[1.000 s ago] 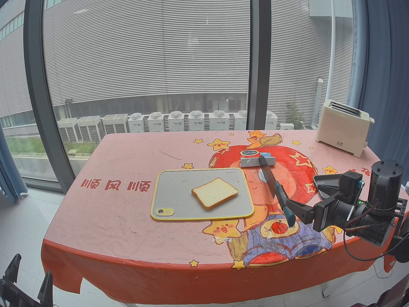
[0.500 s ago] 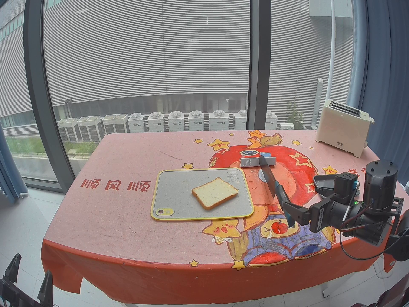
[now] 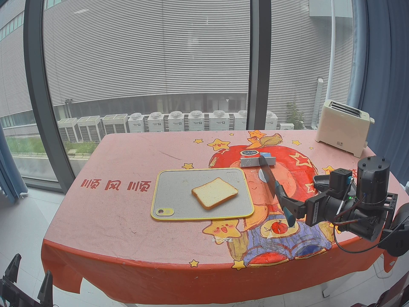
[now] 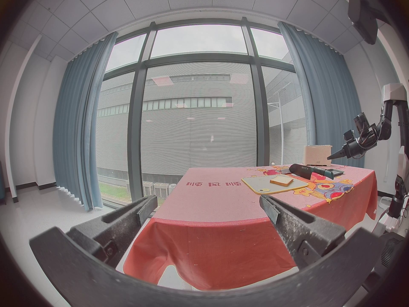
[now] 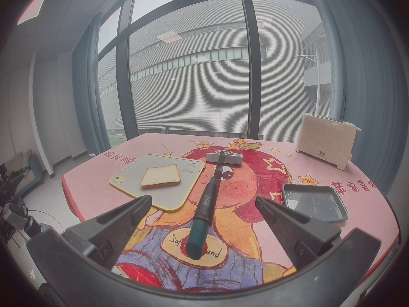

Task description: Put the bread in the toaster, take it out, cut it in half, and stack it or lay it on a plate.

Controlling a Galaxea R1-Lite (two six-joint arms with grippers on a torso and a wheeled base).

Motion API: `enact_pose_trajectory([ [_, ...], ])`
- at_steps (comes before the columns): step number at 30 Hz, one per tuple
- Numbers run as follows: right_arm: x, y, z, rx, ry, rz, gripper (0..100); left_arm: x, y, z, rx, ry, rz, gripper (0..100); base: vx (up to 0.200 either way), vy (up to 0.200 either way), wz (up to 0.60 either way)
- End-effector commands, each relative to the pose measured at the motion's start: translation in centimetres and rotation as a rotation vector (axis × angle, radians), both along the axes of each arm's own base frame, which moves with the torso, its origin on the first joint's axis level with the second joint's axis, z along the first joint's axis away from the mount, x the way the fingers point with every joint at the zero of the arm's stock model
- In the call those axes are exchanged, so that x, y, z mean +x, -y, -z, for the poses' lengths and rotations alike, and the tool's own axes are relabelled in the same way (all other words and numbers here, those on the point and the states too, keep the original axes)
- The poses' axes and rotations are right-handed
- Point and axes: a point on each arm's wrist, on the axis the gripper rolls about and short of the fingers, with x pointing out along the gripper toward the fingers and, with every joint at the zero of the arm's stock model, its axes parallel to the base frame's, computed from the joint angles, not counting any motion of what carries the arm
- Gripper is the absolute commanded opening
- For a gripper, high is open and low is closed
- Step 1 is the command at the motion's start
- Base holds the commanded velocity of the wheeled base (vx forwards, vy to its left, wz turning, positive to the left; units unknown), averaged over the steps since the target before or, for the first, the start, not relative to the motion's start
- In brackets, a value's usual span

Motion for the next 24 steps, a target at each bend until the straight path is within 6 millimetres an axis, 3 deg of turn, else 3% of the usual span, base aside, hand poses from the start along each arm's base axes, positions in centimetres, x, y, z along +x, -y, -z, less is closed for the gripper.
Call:
enact_pose_trajectory([
  [1, 0.8, -0.2, 0.4, -0.005, -0.012, 0.013, 100, 0.0, 0.0, 0.5, 0.000, -0.001, 0.000, 100, 0.000, 0.000, 0.00],
  [13, 2.4, -1.3, 2.4, -0.058, -0.057, 0.059, 100, 0.0, 0.0, 0.5, 0.000, -0.001, 0.000, 100, 0.000, 0.000, 0.00],
  [24, 5.0, -2.1, 0.4, -0.040, -0.031, 0.063, 100, 0.0, 0.0, 0.5, 0.000, -0.001, 0.000, 100, 0.000, 0.000, 0.00],
])
